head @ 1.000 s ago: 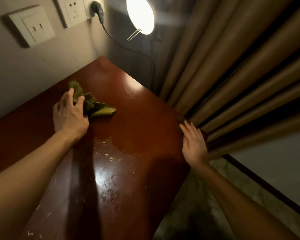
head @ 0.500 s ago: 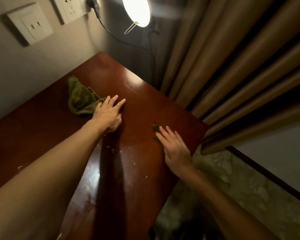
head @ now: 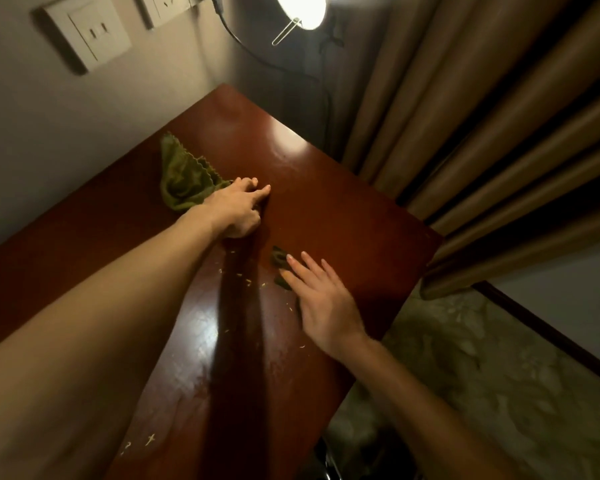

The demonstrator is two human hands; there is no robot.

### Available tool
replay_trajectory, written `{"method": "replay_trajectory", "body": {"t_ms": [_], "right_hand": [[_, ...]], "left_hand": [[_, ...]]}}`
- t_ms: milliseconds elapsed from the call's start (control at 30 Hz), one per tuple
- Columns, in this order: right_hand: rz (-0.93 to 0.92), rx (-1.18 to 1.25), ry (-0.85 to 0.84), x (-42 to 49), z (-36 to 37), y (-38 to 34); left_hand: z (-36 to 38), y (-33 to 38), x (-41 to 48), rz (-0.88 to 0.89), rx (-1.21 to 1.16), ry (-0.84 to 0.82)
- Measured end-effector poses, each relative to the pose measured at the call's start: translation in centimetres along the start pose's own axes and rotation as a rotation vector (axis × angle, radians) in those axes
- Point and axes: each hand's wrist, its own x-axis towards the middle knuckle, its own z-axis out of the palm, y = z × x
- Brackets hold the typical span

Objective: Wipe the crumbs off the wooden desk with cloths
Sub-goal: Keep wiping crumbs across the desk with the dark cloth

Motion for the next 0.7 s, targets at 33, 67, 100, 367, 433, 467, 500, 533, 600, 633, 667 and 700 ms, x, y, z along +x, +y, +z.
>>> {"method": "replay_trajectory", "body": {"t_ms": [33, 67, 100, 367, 433, 467, 500, 533, 600, 633, 667, 700], "right_hand": [[-0.023, -0.012, -0.004, 0.3, -0.5, 1.4], [-0.003, -0.029, 0.008, 0.6, -1.0, 3.1], [0.062, -0.046, 0.031, 0.8, -1.6, 5.1], [0.309, -0.057, 0.107, 0.7, -0.5, 1.9], [0.092, -0.026, -0.006, 0.1, 1.0, -1.9], [0.025, -0.002, -0.038, -0.1, 1.3, -2.7], [-0.009, 0.020, -0.036, 0.0, 1.3, -2.8], [-0.020, 0.036, -0.016, 0.2, 1.3, -2.3], [0.031, 0.026, 0.013, 1.3, 0.9, -0.9], [0.086, 0.007, 0.031, 2.4, 0.7, 0.0], [0.156, -0.011, 0.052, 3.7, 0.5, 0.7], [0.231, -0.016, 0.068, 5.1, 0.3, 1.2]], "left_hand": [[0.0, -0.1, -0.2, 0.003, -0.003, 0.006], [-0.1, -0.2, -0.4, 0.009, 0.003, 0.008], [-0.1, -0.2, -0.5, 0.017, 0.017, 0.013], [-0.5, -1.9, -0.6, 0.149, -0.059, 0.106], [-0.5, -3.2, -1.0, 0.195, -0.005, 0.180], [-0.5, -4.0, -1.4, 0.190, 0.041, 0.254], [-0.5, -4.9, -2.0, 0.168, 0.077, 0.344], [-0.5, -6.1, -2.7, 0.130, 0.104, 0.426], [-0.8, -8.8, -4.4, 0.045, 0.136, 0.526], [-0.8, -10.2, -5.2, 0.011, 0.151, 0.536], [-0.8, -11.8, -6.1, -0.012, 0.163, 0.525], [-0.6, -13.1, -6.8, -0.024, 0.166, 0.501]]}}
